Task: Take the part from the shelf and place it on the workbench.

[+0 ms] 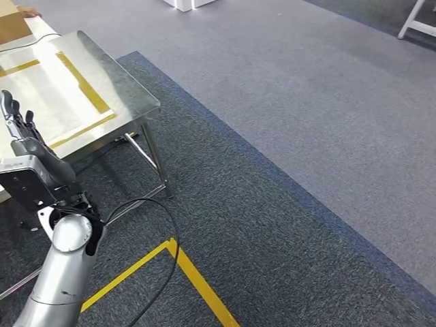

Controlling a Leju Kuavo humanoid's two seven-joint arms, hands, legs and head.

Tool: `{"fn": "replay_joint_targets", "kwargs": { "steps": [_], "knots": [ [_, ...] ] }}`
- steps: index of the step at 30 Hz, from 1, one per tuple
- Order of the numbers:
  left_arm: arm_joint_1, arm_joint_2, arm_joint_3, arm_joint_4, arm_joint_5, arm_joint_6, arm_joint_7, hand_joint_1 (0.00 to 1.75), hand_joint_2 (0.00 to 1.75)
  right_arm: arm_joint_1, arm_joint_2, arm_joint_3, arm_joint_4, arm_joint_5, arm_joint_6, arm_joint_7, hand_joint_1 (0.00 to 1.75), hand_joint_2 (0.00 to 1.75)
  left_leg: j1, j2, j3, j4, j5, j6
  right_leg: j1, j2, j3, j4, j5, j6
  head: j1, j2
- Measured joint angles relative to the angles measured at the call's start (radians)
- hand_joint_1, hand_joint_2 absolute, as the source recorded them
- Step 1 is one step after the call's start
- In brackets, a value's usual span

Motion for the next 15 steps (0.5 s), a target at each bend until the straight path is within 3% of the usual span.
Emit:
{"fn": "replay_joint_targets", "kwargs": {
  "steps": [2, 4, 6, 8, 10, 11, 12, 15],
  "knots": [
    [0.001, 0.002, 0.000, -0.001, 0.035, 0.002, -0.011, 0.00, 0.00, 0.001, 0.002, 0.001, 0.000, 0.008, -0.006, 0.004, 0.00, 0.00, 0.000, -0.019, 0.014, -0.041, 0.001, 0.004, -0.002, 0.018, -0.012, 0.003, 0.004, 0.013, 0.001, 0.000],
    [0.003, 0.003, 0.001, -0.002, 0.064, 0.004, -0.027, 0.00, 0.00, 0.009, 0.005, 0.001, 0.000, 0.015, -0.011, 0.026, 0.00, 0.00, -0.001, -0.003, 0.015, -0.048, 0.004, 0.012, -0.006, 0.026, -0.022, 0.002, 0.007, 0.027, 0.001, 0.000],
    [0.004, 0.004, 0.003, -0.002, 0.077, 0.006, -0.040, 0.00, 0.00, 0.017, 0.007, 0.001, 0.000, 0.023, -0.013, 0.061, 0.00, 0.00, 0.002, 0.017, 0.017, -0.057, 0.011, 0.025, -0.004, -0.008, -0.044, 0.037, -0.018, 0.035, 0.006, 0.000],
    [0.014, 0.005, 0.004, -0.002, 0.080, 0.007, -0.052, 0.00, 0.00, 0.020, 0.007, 0.002, 0.000, 0.032, -0.012, 0.096, 0.00, 0.00, 0.001, 0.041, 0.016, -0.060, 0.013, 0.032, -0.003, -0.058, -0.100, 0.151, -0.078, 0.040, 0.014, 0.000],
    [0.031, 0.006, 0.005, -0.002, 0.090, 0.007, -0.060, 0.00, 0.00, 0.024, 0.008, 0.004, 0.000, 0.041, -0.012, 0.120, 0.00, 0.00, -0.001, 0.067, 0.014, -0.059, 0.012, 0.034, -0.005, -0.076, -0.152, 0.263, -0.119, 0.044, 0.016, 0.000],
    [0.039, 0.007, 0.005, -0.001, 0.104, 0.002, -0.062, 0.00, 0.00, 0.027, 0.008, 0.006, 0.000, 0.045, -0.011, 0.125, 0.00, 0.00, -0.001, 0.080, 0.014, -0.059, 0.011, 0.034, -0.005, -0.080, -0.157, 0.275, -0.115, 0.046, 0.017, 0.000],
    [0.047, 0.009, 0.005, -0.001, 0.125, -0.010, -0.062, 0.00, 0.00, 0.031, 0.007, 0.009, 0.000, 0.049, -0.011, 0.125, 0.00, 0.00, -0.001, 0.091, 0.015, -0.059, 0.010, 0.033, -0.005, -0.084, -0.140, 0.247, -0.094, 0.046, 0.018, 0.000],
    [0.067, 0.018, 0.005, 0.000, 0.199, -0.082, -0.061, 0.00, 0.00, 0.035, 0.003, 0.021, -0.001, 0.059, -0.013, 0.087, 0.00, 0.00, -0.005, 0.118, 0.016, -0.057, 0.006, 0.025, 0.000, -0.129, -0.030, 0.051, -0.020, 0.039, 0.020, 0.000]
  ]
}}
